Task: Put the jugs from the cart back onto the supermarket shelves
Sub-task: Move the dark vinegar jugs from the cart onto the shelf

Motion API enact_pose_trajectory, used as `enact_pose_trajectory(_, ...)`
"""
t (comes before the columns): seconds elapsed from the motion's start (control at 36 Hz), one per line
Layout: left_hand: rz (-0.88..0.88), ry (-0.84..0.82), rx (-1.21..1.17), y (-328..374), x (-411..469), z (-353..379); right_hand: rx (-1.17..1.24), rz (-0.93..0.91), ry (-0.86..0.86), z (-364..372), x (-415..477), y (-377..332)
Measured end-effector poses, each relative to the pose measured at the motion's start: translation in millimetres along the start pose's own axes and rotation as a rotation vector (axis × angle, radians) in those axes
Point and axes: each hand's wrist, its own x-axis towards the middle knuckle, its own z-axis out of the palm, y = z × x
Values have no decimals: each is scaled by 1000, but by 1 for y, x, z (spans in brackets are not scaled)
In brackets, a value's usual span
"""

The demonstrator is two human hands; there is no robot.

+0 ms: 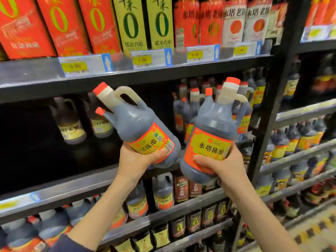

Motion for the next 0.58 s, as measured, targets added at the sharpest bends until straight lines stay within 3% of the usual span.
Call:
enact_pose_trajectory(0.25, 135, -133, 133, -23, 49, -8, 30, -25, 89, 21, 19, 16)
enact_pose_trajectory(0.58, 182, -320, 388, -64, 97, -5, 53, -45, 98, 25, 39, 32)
